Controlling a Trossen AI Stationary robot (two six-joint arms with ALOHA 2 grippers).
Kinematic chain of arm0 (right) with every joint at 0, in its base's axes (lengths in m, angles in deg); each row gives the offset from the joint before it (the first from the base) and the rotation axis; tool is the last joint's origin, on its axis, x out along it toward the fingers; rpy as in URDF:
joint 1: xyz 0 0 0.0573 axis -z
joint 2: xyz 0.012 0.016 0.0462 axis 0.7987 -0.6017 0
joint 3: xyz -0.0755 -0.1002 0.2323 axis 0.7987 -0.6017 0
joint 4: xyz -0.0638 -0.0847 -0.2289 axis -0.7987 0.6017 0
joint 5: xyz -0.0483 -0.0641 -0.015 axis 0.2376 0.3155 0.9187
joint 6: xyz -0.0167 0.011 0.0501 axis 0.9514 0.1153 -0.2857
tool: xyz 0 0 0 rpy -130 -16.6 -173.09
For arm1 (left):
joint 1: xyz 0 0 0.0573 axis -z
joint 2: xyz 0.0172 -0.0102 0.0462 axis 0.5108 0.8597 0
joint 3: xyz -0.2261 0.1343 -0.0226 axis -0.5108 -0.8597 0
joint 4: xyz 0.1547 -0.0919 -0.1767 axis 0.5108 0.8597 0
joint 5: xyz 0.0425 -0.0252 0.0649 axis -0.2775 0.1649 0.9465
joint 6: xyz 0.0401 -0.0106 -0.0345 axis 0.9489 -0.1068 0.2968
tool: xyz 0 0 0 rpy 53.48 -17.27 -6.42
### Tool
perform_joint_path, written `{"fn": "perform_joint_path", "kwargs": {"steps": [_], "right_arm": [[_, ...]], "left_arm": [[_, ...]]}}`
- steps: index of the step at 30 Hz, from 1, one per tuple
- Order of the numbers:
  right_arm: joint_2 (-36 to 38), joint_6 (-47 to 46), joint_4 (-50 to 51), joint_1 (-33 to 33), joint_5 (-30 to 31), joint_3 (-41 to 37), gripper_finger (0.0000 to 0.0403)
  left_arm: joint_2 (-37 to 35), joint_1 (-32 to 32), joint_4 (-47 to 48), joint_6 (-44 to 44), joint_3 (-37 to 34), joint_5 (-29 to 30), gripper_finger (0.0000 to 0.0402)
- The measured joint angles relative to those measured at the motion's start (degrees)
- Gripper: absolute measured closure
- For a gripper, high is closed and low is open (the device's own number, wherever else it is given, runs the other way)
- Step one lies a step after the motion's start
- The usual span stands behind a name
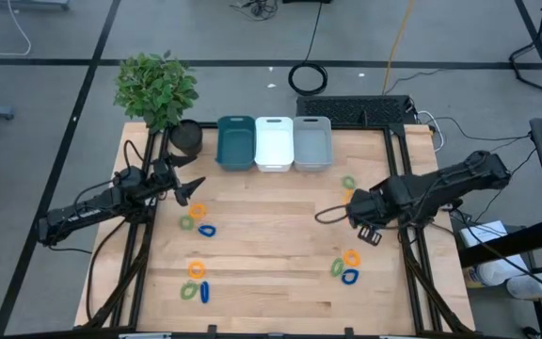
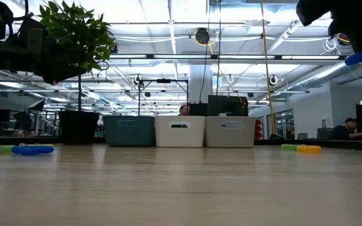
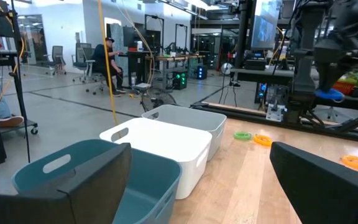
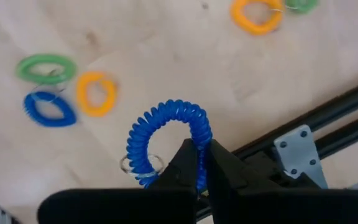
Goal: Sort spring keychains
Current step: Put the blue spring keychain in the gray bin
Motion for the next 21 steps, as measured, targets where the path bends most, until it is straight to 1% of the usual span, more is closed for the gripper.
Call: {"fn": "perform_joint_path", "kwargs": {"steps": [5,8,14,18,21], "right_arm": [[-3.3,2.5,-1.8,-1.6,-2.1,2.2,0.0402],[-4.3,7.7,-5.0,0.0,-2.1,2.8,0.0402],[-6.5,19.8,-10.7,7.3,-1.9,2.9,0.0402],[-8.8,27.8,-10.6,13.2,-1.8,3.3,0.0402],[-11.0,33.5,-10.6,17.0,0.3,5.8,0.0402]], "left_arm": [[0.0,0.0,0.0,0.0,0.0,0.0,0.0009],[0.0,0.0,0.0,0.0,0.0,0.0,0.0009],[0.0,0.0,0.0,0.0,0.0,0.0,0.0009],[0.0,0.0,0.0,0.0,0.0,0.0,0.0009],[0.0,0.0,0.0,0.0,0.0,0.0,0.0009]]}}
